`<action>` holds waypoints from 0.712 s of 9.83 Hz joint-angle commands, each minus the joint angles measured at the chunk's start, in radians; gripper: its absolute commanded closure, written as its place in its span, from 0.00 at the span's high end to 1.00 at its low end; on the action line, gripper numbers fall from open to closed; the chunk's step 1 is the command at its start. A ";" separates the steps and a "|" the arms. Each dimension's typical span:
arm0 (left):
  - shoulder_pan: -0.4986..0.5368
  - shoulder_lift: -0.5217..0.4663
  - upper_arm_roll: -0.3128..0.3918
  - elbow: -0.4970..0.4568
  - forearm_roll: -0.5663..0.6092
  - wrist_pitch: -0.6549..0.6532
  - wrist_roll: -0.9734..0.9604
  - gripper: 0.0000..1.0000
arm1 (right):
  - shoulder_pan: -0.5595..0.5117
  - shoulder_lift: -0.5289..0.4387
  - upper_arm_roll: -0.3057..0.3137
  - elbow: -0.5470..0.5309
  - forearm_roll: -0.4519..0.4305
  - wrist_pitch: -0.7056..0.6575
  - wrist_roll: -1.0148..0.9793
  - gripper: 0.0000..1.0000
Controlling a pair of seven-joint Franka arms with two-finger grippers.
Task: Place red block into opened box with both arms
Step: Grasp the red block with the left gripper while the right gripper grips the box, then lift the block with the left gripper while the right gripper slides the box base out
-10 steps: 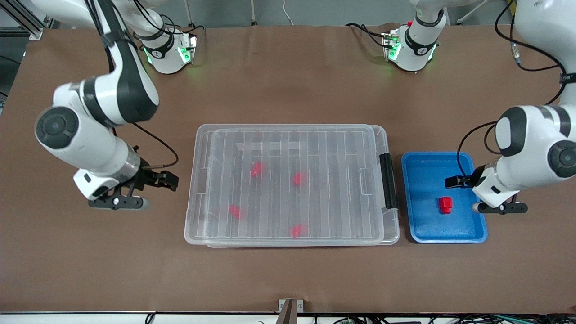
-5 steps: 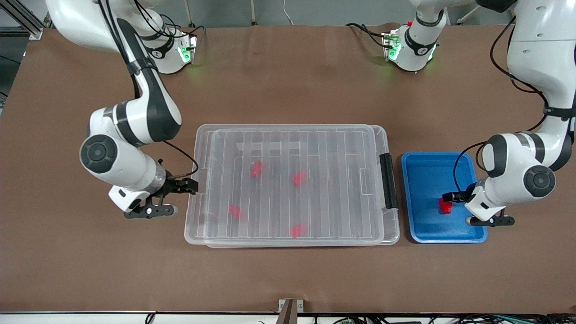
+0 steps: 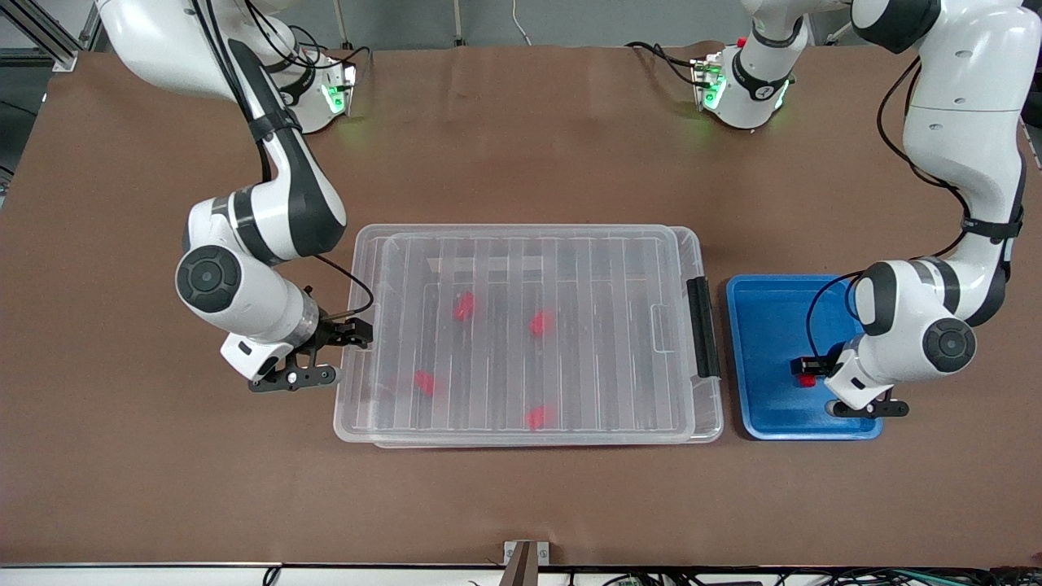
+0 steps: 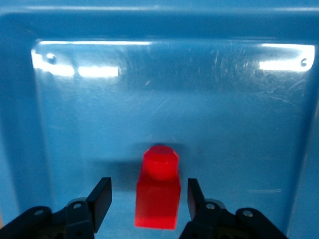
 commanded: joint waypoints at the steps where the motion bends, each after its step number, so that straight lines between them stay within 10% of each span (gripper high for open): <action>1: -0.005 0.039 -0.002 0.018 -0.007 0.017 -0.007 0.29 | 0.000 0.001 0.000 -0.023 0.002 0.031 -0.017 1.00; 4: 0.005 -0.025 -0.010 0.028 -0.009 -0.006 -0.001 0.02 | -0.010 0.001 -0.001 -0.023 -0.030 0.032 -0.046 1.00; 7: 0.000 -0.168 -0.039 0.035 -0.009 -0.120 -0.006 0.01 | -0.046 0.001 -0.006 -0.023 -0.057 0.024 -0.056 1.00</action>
